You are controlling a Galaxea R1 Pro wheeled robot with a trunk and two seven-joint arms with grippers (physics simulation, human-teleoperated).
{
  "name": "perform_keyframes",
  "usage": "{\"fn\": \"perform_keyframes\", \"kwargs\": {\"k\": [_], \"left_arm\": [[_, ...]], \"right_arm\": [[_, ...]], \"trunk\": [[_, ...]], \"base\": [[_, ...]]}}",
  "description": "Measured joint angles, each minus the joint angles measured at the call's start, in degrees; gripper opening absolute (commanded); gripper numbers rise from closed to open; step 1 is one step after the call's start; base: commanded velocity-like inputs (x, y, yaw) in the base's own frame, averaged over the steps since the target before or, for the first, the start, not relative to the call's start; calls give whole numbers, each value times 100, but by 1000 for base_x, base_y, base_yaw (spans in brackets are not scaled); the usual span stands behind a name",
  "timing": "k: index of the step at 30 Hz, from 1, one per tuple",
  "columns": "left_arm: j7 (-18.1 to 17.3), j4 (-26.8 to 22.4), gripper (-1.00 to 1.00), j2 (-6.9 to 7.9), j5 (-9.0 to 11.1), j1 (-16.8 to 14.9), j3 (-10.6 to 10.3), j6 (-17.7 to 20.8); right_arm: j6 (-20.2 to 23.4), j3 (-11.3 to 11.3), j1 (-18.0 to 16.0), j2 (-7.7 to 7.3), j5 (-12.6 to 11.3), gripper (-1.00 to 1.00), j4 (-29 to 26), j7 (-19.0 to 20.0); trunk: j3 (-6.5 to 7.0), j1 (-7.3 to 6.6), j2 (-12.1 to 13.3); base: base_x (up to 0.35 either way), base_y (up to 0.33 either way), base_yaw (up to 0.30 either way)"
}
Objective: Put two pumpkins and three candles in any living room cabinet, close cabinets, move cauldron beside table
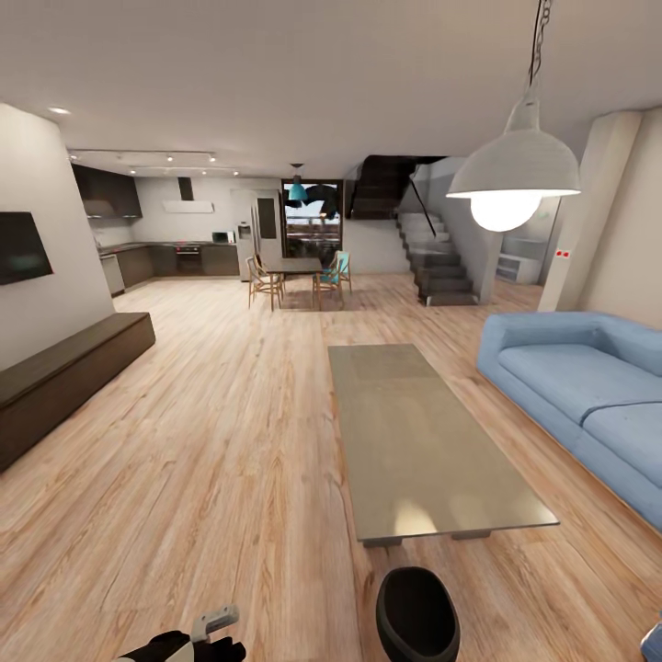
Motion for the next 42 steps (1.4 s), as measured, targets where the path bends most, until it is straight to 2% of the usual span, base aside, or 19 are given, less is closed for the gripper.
{"fn": "perform_keyframes", "kwargs": {"k": [33,38,42], "left_arm": [[0,7,100,31,0,2,6,0],[-2,8,100,44,0,33,9,0],[-1,9,100,44,0,90,9,0]], "right_arm": [[1,-9,7,-5,-19,100,28,-2],[-1,-15,489,-11,-11,100,187,-3],[-1,-10,632,-9,-10,100,193,-2]], "trunk": [[594,-726,1326],[683,-836,1527],[757,-924,1688]], "base": [[0,0,0],[0,0,0],[0,0,0]]}}
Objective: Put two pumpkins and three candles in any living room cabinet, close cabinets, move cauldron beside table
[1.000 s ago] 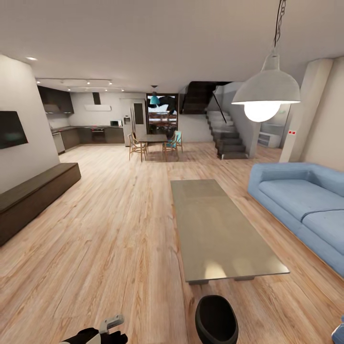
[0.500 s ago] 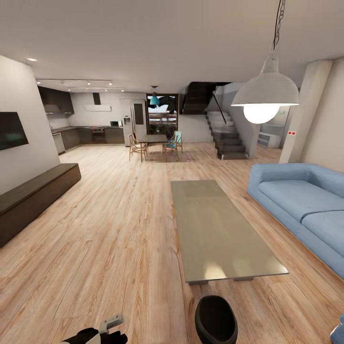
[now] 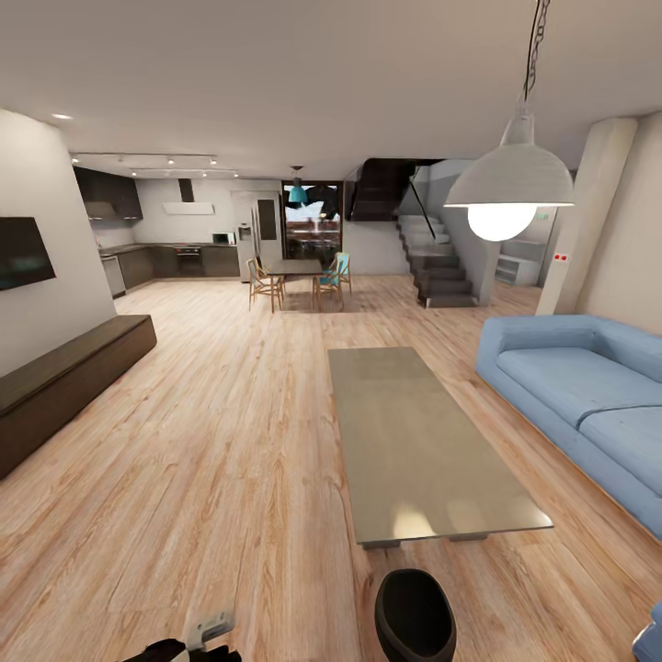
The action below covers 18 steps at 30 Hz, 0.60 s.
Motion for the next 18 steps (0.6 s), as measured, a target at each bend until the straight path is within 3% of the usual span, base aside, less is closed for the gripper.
{"fn": "perform_keyframes", "kwargs": {"k": [9,18], "left_arm": [[1,0,100,110,0,41,0,-9],[-11,0,100,161,-16,42,-14,-12]], "right_arm": [[0,1,191,-12,1,100,34,0],[-8,4,203,-13,-2,100,29,8]], "trunk": [[163,-198,362],[163,-199,364]], "base": [[0,0,0],[0,0,0]]}}
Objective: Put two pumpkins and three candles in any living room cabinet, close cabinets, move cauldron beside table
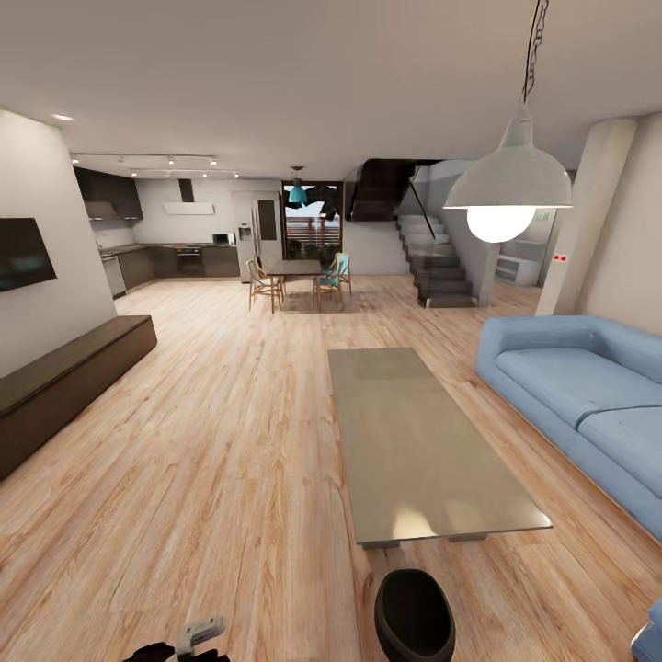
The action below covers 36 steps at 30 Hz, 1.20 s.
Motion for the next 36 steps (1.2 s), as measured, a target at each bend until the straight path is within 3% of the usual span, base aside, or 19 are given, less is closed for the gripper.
{"fn": "perform_keyframes", "kwargs": {"k": [36], "left_arm": [[-6,0,100,-29,-2,9,-12,21]], "right_arm": [[0,-3,0,-2,2,100,0,0]], "trunk": [[0,0,0]], "base": [[0,0,0]]}}
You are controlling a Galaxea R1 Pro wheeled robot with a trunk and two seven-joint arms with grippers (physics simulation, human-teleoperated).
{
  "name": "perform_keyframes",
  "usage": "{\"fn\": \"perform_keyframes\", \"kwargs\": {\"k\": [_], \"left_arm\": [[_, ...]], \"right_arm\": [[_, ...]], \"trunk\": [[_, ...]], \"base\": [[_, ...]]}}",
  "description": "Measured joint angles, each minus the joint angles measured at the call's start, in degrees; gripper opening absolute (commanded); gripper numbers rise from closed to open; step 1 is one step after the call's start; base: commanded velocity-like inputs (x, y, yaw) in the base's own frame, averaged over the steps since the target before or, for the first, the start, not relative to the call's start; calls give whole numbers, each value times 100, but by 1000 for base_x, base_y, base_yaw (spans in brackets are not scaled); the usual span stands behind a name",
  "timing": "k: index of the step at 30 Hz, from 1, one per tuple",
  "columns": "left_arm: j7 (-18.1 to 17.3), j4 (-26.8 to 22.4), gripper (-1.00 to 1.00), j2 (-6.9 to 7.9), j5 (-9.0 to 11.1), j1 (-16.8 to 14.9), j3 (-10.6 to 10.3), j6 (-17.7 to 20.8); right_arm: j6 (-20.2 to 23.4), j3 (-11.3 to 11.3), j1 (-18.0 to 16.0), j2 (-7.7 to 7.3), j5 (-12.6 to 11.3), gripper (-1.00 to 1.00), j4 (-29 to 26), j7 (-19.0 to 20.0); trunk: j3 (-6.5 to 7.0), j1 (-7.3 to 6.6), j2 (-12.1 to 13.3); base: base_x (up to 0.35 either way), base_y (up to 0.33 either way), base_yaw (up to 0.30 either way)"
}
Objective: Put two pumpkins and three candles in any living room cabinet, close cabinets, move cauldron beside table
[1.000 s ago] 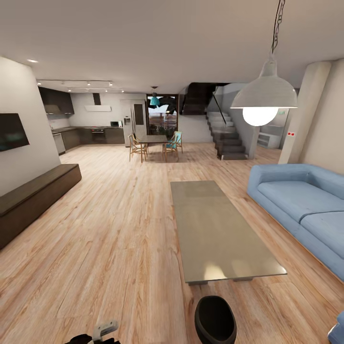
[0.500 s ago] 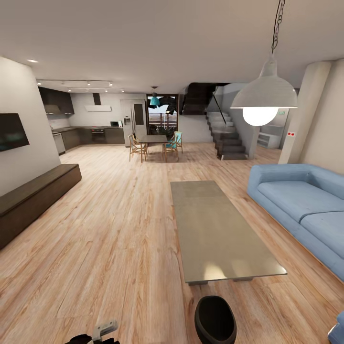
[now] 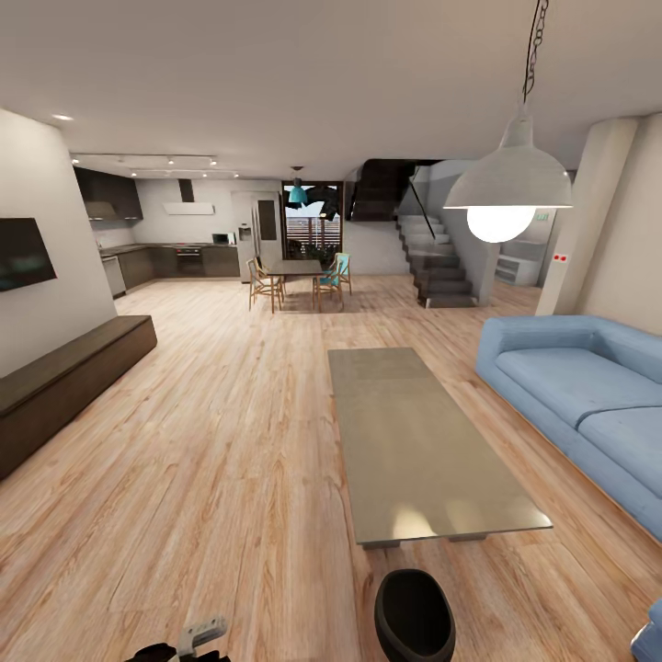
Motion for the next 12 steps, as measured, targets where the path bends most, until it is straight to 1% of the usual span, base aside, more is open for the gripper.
{"fn": "perform_keyframes", "kwargs": {"k": [12], "left_arm": [[0,-2,100,0,0,0,0,1]], "right_arm": [[0,0,0,0,0,100,0,0]], "trunk": [[0,0,0]], "base": [[0,0,0]]}}
